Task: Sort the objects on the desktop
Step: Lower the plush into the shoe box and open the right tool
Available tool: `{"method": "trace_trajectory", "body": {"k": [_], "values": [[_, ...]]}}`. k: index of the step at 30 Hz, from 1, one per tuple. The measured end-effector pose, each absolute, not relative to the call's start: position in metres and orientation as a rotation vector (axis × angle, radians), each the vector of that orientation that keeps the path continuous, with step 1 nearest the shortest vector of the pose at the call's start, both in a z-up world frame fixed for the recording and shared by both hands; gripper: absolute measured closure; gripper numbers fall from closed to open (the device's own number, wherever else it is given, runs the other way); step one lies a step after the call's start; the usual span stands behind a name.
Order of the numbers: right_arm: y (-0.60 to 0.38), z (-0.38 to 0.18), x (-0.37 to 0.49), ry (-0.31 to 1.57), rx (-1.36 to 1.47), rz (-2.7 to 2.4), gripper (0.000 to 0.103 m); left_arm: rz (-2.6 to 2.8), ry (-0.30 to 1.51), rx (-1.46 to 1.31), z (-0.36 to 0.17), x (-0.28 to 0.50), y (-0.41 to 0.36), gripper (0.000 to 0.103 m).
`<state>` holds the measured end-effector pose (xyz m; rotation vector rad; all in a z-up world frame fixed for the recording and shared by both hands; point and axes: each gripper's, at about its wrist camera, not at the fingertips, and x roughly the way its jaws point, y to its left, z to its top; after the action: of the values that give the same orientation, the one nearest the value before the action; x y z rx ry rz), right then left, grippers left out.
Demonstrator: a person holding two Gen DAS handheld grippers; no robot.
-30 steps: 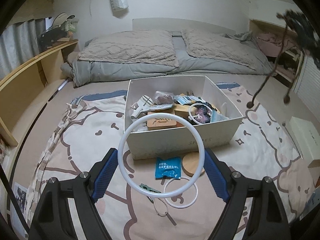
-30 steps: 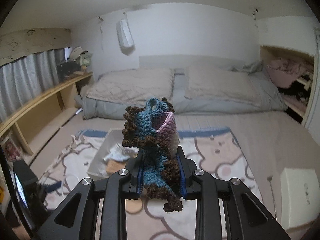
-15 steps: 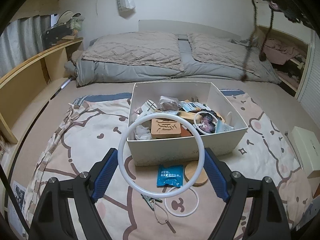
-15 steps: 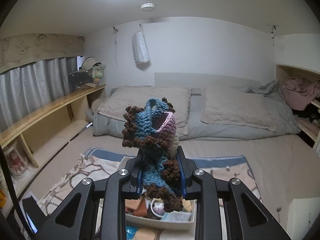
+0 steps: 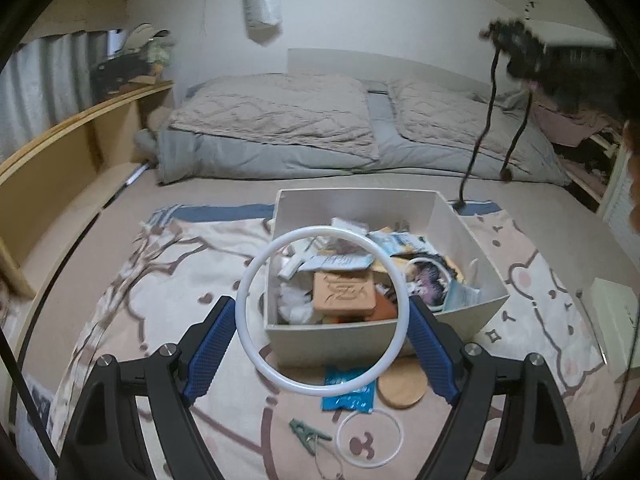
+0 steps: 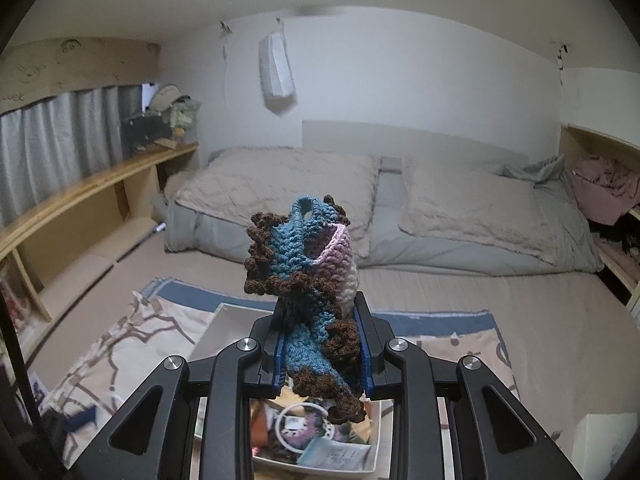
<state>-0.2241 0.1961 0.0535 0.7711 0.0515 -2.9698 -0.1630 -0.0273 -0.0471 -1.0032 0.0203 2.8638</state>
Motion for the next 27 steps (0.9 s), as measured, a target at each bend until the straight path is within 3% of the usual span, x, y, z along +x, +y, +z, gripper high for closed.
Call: {"method": "trace_trajectory", "body": {"k": [18,27], "values": [[0.217,0.005,-0.286,0.022,0.925,-3.012,0.075,2.96,-0.107,-0.874,-0.024,-0.244,-0.03,0.018],[0.219,-0.018,-0.325,-0.069,0.916,-3.076,0.075,2.92,-0.182,-0.913,-0.042,-0.273,-0.03,0.018]]}}
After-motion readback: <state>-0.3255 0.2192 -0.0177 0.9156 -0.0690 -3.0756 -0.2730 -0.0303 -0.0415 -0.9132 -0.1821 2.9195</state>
